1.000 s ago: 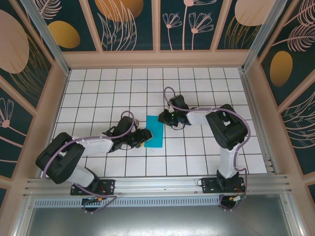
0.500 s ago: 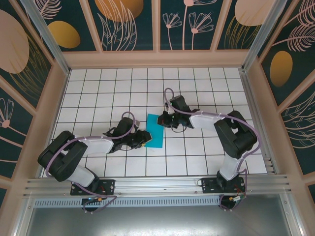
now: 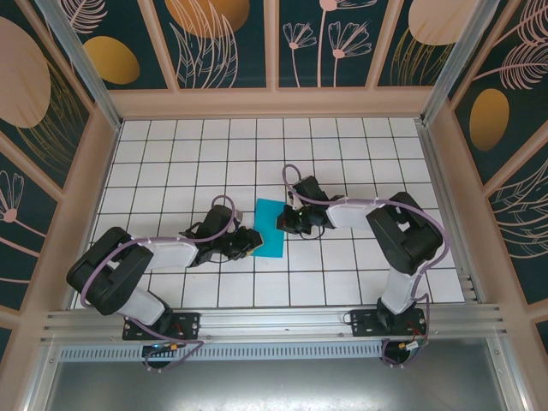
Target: Fold a paper plane with a square sheet of paper (pick it up from the middle)
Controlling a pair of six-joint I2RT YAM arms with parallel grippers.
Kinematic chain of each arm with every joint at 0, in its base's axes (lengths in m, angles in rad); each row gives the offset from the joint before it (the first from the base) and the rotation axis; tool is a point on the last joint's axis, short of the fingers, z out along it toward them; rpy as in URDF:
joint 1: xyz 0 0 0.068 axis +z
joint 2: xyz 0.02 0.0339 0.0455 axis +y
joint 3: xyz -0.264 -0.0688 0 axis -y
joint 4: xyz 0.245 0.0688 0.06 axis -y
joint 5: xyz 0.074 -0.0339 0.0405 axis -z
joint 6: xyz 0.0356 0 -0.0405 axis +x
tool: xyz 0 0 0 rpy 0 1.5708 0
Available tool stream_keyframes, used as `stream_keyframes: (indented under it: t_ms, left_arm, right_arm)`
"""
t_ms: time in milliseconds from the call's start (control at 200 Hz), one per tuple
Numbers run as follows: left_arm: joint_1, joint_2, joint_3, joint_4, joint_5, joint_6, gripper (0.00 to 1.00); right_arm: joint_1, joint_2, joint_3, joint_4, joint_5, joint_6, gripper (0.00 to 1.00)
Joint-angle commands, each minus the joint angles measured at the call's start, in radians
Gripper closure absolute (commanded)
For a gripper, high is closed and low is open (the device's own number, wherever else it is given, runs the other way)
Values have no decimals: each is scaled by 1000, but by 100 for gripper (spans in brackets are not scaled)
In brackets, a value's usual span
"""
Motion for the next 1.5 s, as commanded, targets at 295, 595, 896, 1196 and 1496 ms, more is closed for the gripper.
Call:
stream_keyframes:
  t_ms: [295,595,896,1196,1496]
  left_arm:
    - [5,-16,16,10,14,13,74]
    - [6,-54,38,32,43,30,69]
    - [6,-13,74,104,43,26,58]
    - [5,53,105,146,44,27,54]
    - [6,74,87,132,-17,32,64]
  right_arm:
    - [-5,108,101,-47,7,-93,100]
    - [-6,114,90,-51,-1,-112,100]
    - [-5,120,75,-42,-11,-99,100]
    - [-10,118,70,-32,-24,-81,100]
    - [-65,-25,37,62,-91,-33,97]
